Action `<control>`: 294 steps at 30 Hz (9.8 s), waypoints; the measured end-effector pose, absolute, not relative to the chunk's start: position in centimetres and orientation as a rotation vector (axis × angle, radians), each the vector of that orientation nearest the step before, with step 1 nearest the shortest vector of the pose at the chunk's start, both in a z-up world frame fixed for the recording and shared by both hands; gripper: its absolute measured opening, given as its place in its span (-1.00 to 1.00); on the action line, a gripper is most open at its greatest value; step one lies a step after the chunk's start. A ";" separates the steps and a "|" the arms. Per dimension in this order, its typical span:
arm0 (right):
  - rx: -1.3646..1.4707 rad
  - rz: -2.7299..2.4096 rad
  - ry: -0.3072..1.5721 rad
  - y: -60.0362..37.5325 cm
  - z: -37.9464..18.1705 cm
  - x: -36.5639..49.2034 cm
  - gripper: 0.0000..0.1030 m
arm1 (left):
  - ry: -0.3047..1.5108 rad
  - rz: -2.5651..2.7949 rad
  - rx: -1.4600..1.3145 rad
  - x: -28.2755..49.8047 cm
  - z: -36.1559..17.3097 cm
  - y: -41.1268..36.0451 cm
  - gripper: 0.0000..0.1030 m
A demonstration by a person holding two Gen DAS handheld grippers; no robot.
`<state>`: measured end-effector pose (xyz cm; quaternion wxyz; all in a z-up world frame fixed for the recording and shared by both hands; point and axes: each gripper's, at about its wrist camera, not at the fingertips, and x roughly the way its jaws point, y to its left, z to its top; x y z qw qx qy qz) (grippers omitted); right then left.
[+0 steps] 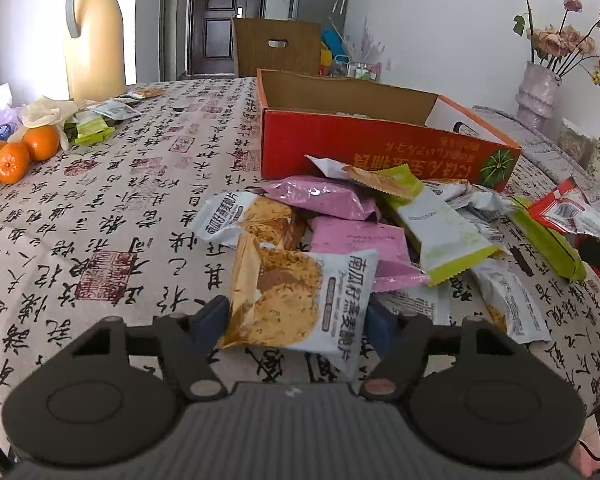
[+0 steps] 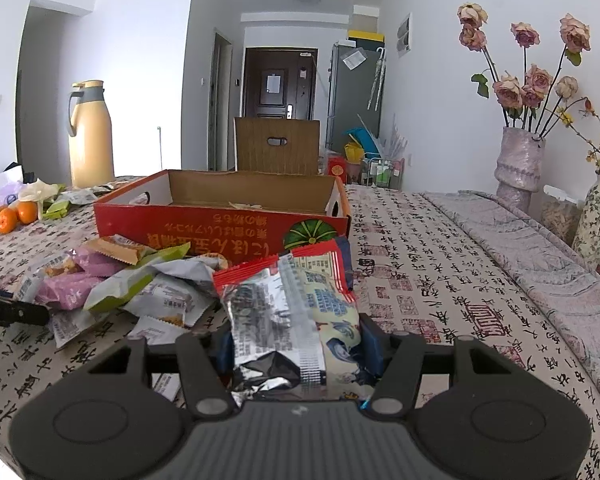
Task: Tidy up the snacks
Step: 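Grasp the white-and-brown biscuit packet with the left gripper while the right holds the foil bag, then carry the biscuit packet and foil bag over the box with both grippers, then open both grippers to drop the biscuit packet and foil bag into the box, then withdraw both grippers and move the right gripper toward the yellow-green bag, then close the right gripper on the long yellow-green bag, then grasp the white pumpkin-seed biscuit packet with the left gripper while the right holds the yellow-green bag, then carry the biscuit packet and yellow-green bag over the box with both grippers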
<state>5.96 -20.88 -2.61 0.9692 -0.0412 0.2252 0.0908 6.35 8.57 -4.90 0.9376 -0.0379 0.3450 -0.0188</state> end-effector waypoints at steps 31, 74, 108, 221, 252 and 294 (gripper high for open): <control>-0.073 0.193 0.455 -20.8 -2.7 5.6 0.13 | 0.564 -0.017 -0.076 4.2 -1.2 8.2 -0.72; -0.033 0.247 0.303 -16.0 3.7 25.1 0.13 | 0.385 -0.070 -0.035 22.7 6.4 2.5 -0.72; 0.064 0.208 0.378 -17.5 0.5 28.5 1.00 | 0.445 0.047 -0.102 25.2 2.8 4.4 1.00; 0.054 0.091 0.527 -23.7 -4.1 13.5 -0.37 | 0.753 0.110 0.085 14.5 -4.1 9.5 1.00; 0.050 0.095 0.549 -23.5 -4.7 13.4 -0.36 | 0.751 0.040 0.052 14.5 -4.5 9.0 0.14; 0.022 0.198 0.385 -19.9 0.3 14.5 -0.36 | 0.416 -0.060 -0.007 12.6 4.3 4.3 -0.03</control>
